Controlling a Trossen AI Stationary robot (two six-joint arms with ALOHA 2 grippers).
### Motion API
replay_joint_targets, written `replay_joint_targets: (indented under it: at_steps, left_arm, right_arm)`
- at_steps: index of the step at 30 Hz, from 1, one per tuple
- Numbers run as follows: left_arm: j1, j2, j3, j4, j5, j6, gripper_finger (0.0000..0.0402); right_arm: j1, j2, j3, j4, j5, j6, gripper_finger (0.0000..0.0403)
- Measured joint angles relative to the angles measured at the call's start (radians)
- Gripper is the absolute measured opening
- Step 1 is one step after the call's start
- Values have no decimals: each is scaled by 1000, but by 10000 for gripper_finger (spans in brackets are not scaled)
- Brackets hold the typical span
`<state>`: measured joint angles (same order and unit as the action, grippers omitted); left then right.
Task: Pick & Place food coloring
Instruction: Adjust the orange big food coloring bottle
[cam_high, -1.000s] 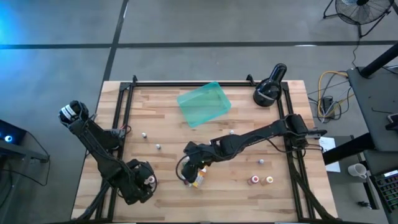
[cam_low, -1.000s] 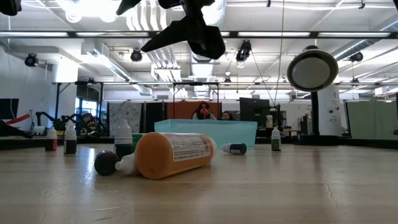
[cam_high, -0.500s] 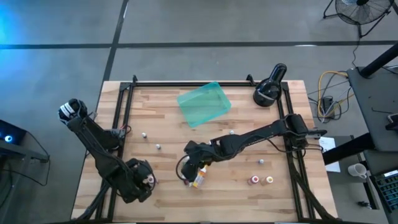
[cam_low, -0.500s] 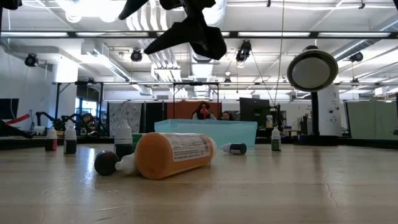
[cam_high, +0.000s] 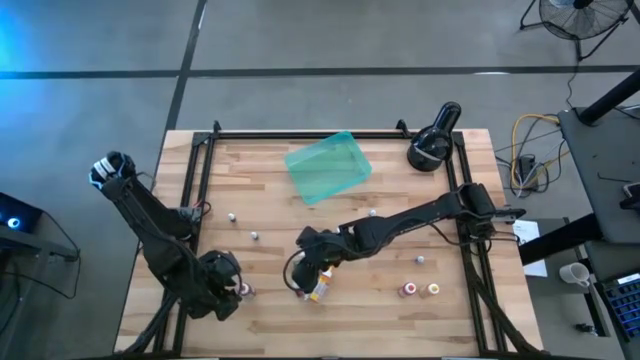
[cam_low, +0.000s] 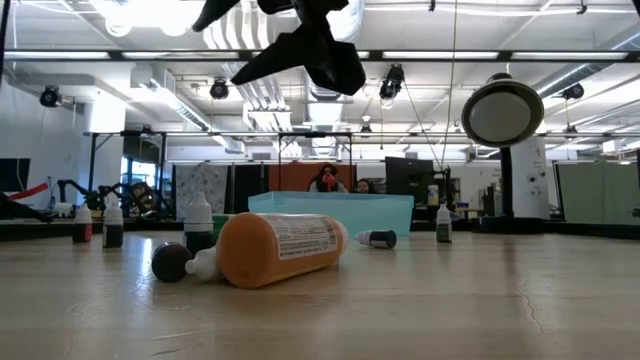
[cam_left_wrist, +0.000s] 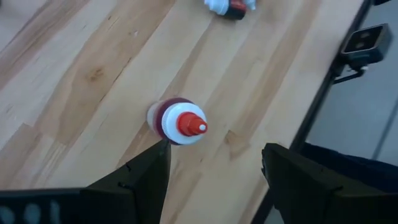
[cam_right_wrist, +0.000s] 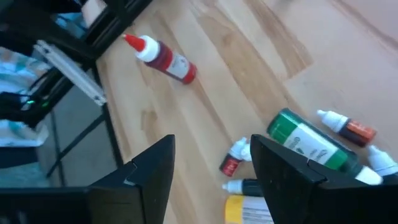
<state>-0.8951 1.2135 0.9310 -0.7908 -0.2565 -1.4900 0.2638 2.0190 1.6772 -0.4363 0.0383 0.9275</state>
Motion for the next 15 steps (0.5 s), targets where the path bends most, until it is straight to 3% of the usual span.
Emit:
replay_joint_targets:
  at_steps: [5, 9, 15]
  left_arm:
    - [0, -36, 0, 36, -23, 15, 225]
    - [0, -67, 0, 71, -84, 40, 225]
    - [0, -107, 0, 164, -185, 116, 225]
  right_arm:
    - [-1, 0, 0, 8, -33, 3, 192]
    - [1, 0, -2, 4, -17, 8, 189]
    - [0, 0, -3, 5, -78, 18, 189]
